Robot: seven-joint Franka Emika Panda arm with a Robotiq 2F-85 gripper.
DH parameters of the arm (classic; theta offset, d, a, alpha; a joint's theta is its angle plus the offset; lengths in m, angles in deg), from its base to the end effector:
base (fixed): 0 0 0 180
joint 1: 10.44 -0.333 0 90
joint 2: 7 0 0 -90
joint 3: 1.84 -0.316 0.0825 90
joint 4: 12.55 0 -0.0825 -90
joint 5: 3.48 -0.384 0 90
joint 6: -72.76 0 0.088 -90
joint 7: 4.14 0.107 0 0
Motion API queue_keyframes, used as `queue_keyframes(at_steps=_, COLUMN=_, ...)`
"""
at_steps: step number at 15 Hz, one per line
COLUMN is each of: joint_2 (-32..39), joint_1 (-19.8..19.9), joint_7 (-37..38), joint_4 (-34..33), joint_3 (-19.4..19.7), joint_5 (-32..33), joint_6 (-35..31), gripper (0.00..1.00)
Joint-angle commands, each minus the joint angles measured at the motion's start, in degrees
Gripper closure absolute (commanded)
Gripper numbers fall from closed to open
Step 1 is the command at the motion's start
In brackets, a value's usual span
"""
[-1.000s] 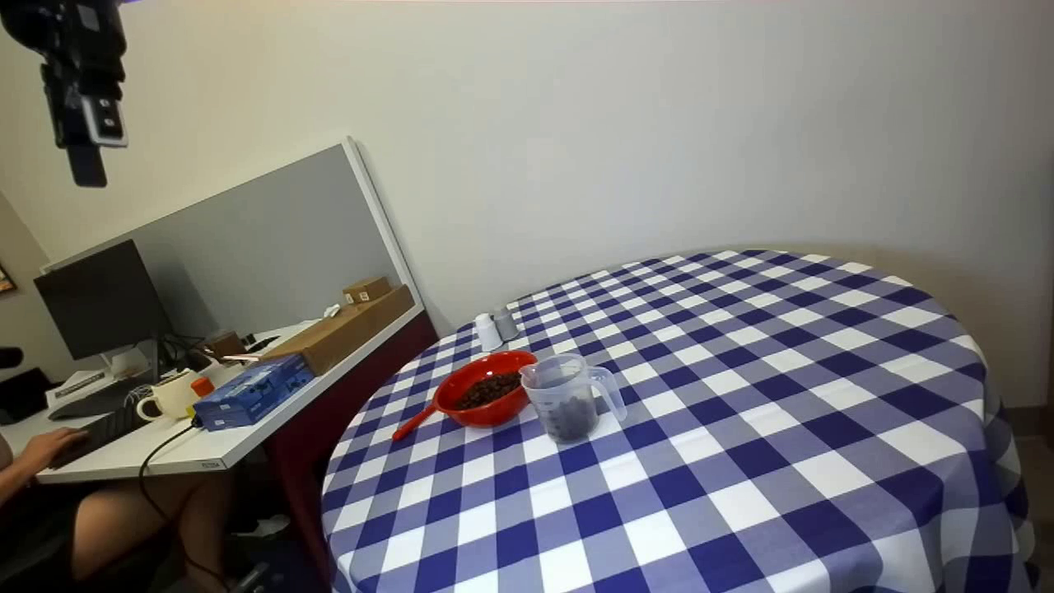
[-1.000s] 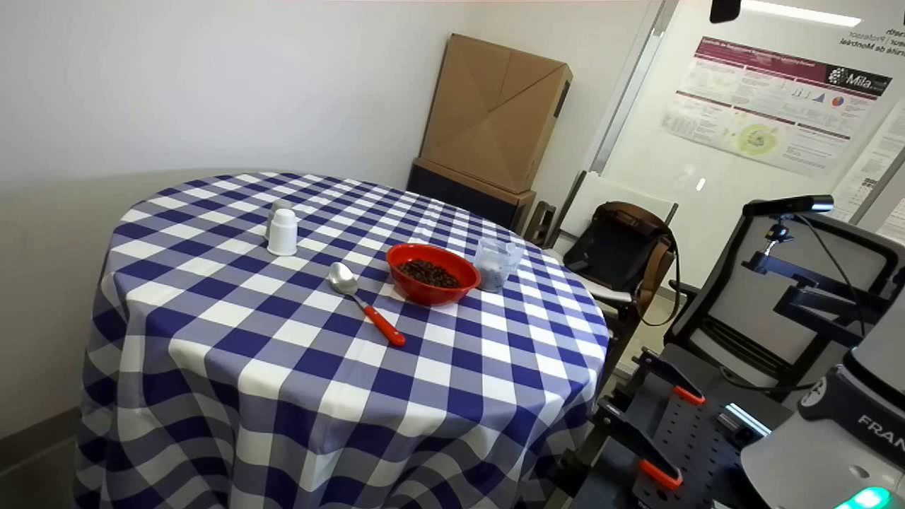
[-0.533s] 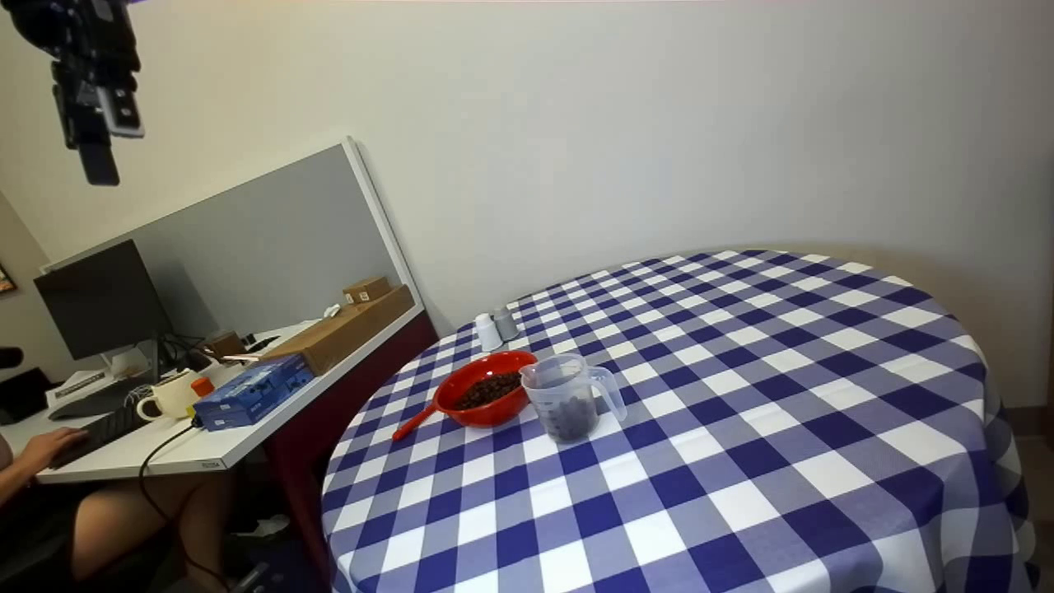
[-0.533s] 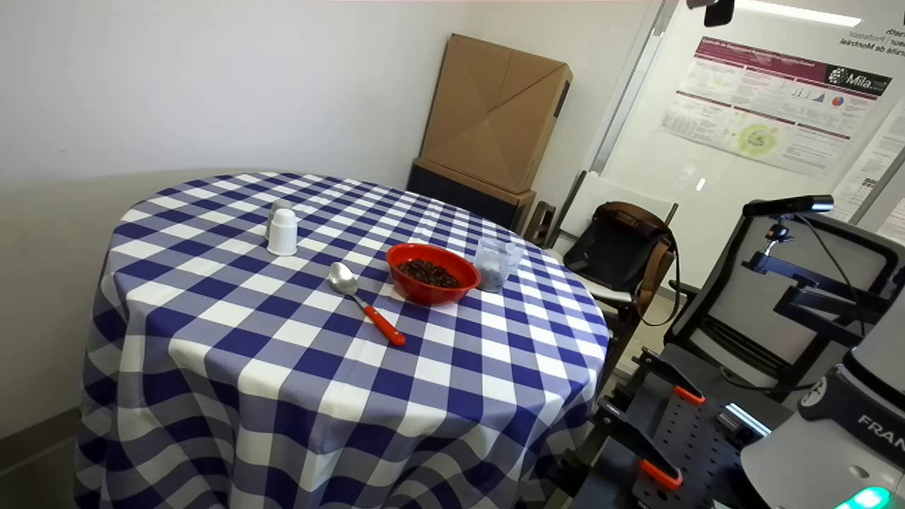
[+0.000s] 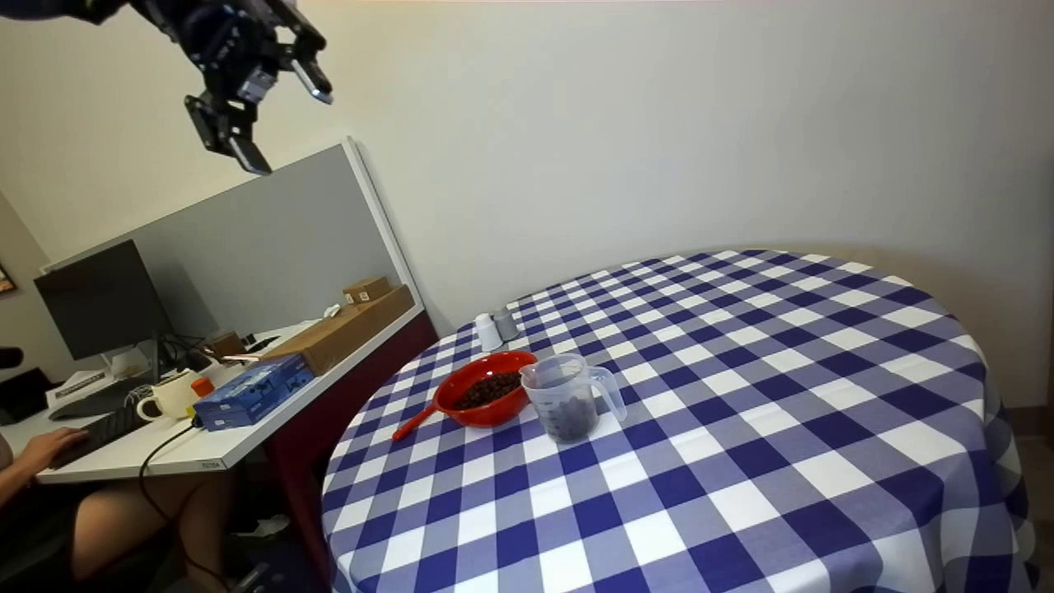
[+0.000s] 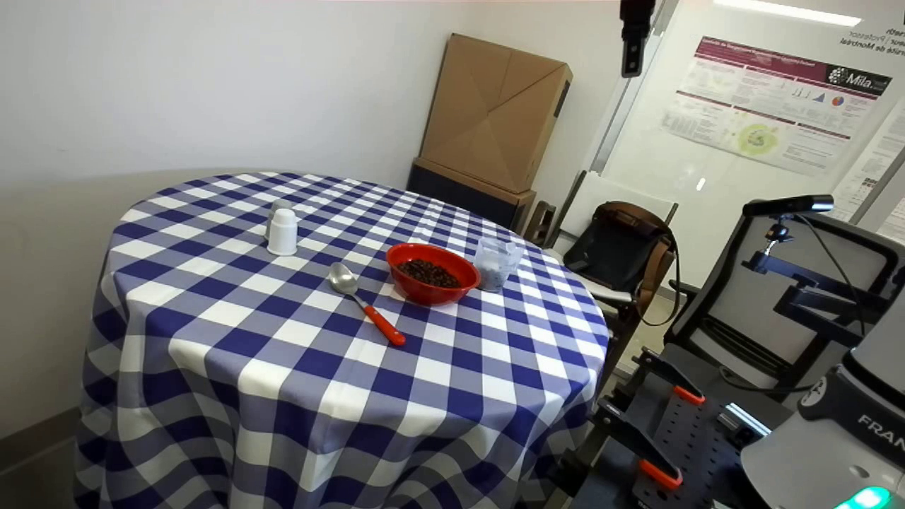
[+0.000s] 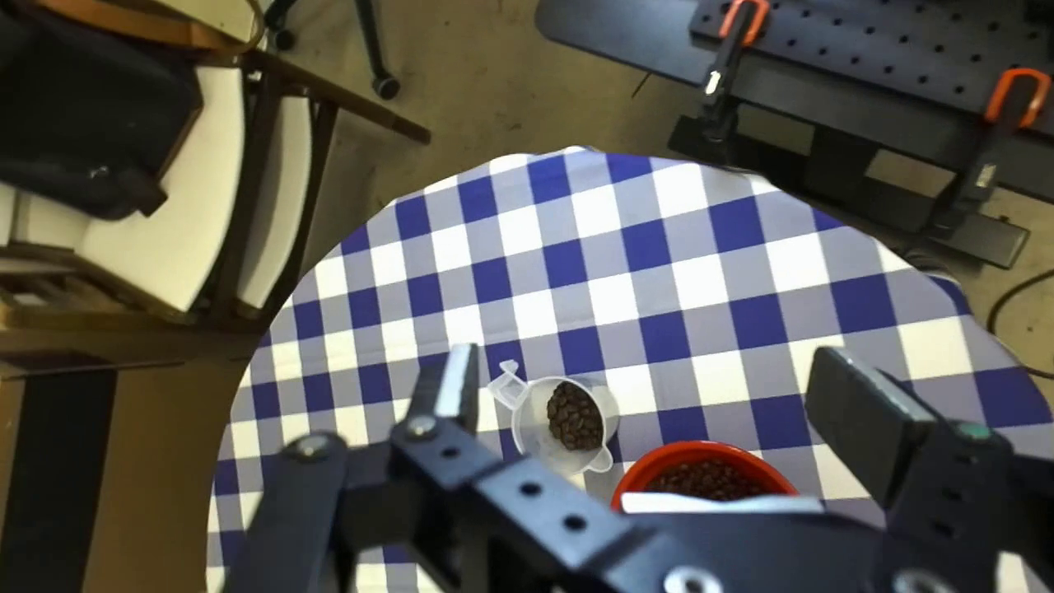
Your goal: Pour the contents of the jug into the bowl
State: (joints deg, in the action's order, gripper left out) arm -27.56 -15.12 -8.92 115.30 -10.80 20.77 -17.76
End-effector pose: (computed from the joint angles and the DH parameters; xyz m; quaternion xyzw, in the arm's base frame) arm 0.4113 0.0603 0.5041 0.9448 0.1778 -0.1281 0.2437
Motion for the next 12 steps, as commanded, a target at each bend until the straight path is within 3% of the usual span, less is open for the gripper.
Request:
queue_keyframes(at_steps=1, joint_2=5.07, joint_1=0.03, joint_7=-11.32, joint_4=-0.62, joint_3=4.35, joint_5=6.52, joint_6=-7.76, gripper=0.0)
queue_keyframes(at_steps=7, joint_2=12.75, joint_1=1.95, joint_7=-30.27, joint_4=-0.68, joint_3=10.04, joint_5=9.64, joint_6=-21.75, gripper=0.0)
queue_keyframes(at_steps=12, joint_2=18.89, joint_1=4.39, joint_7=-45.61, joint_4=-1.4, joint_3=12.05, joint_5=8.26, joint_6=-25.8, gripper=0.0)
